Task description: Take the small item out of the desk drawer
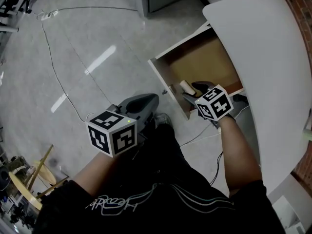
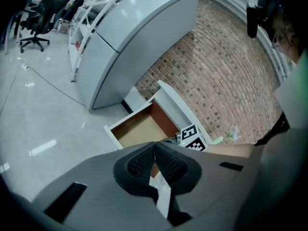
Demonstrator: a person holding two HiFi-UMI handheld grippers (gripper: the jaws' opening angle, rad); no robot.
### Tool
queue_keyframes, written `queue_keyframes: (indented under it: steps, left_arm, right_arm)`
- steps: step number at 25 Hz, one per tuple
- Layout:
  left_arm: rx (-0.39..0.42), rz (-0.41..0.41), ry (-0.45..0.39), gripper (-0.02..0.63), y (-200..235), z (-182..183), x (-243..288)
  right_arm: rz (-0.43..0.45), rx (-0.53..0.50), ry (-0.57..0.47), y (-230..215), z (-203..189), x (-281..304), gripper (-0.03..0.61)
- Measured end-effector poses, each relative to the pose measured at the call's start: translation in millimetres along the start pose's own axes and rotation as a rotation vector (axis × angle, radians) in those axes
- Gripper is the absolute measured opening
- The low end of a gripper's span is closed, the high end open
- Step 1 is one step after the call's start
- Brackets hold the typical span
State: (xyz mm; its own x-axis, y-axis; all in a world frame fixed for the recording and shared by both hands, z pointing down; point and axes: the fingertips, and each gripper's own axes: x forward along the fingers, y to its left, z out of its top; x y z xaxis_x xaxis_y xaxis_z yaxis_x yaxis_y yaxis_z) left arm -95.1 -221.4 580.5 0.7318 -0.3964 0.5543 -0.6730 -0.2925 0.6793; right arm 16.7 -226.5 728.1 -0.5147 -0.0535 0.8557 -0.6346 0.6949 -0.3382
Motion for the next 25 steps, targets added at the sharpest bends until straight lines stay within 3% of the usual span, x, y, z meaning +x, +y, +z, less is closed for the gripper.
queue_keyframes:
  steps: [9, 25]
  left_arm:
    - [-0.039, 0.008, 0.051, 0.021, 36, -14, 17]
    - [-0.098, 0.036, 0.012, 0.021, 79, -8, 44]
  right_arm:
    - [-0.027, -0.017, 0.216, -32, -39, 54, 0.222]
    - [-0.084, -0.002, 0.42, -64, -66, 100, 0.221]
